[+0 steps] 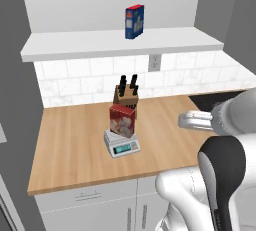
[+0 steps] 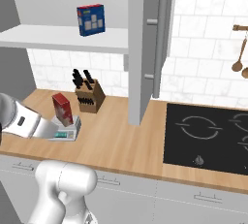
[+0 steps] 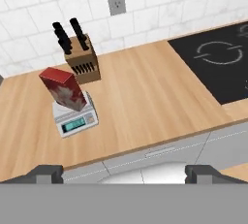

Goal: Pick the cereal and place it on the digital scale for weighing, and close the cabinet.

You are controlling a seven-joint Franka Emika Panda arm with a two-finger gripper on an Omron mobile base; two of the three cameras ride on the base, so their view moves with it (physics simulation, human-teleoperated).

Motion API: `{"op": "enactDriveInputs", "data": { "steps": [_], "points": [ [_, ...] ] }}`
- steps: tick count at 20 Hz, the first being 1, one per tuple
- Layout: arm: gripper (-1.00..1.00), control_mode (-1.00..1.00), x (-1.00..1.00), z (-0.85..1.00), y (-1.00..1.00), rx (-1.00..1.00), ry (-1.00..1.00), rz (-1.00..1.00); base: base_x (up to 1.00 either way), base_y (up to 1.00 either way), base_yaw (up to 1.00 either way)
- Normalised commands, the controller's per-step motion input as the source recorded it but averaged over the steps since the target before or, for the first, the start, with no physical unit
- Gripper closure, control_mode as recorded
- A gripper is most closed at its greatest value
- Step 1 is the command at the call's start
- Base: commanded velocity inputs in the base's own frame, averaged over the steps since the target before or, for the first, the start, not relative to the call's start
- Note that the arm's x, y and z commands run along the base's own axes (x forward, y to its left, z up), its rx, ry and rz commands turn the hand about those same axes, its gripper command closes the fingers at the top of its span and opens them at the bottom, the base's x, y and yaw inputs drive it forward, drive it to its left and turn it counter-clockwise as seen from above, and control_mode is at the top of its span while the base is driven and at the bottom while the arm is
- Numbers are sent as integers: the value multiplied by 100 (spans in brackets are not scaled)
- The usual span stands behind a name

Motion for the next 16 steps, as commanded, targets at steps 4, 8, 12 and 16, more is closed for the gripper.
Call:
{"op": "enactDriveInputs", "data": {
  "steps": [4, 8, 12, 16],
  "points": [
    [-100, -100, 0, 9, 0, 0, -5, -10, 0, 0, 0],
    [-100, -100, -2, 8, -3, 0, -7, -10, 0, 0, 0],
    [-100, -100, -1, 12, -27, 0, -10, -10, 0, 0, 0],
    [-100, -100, 0, 8, -12, 0, -12, -12, 0, 0, 0]
  ]
}}
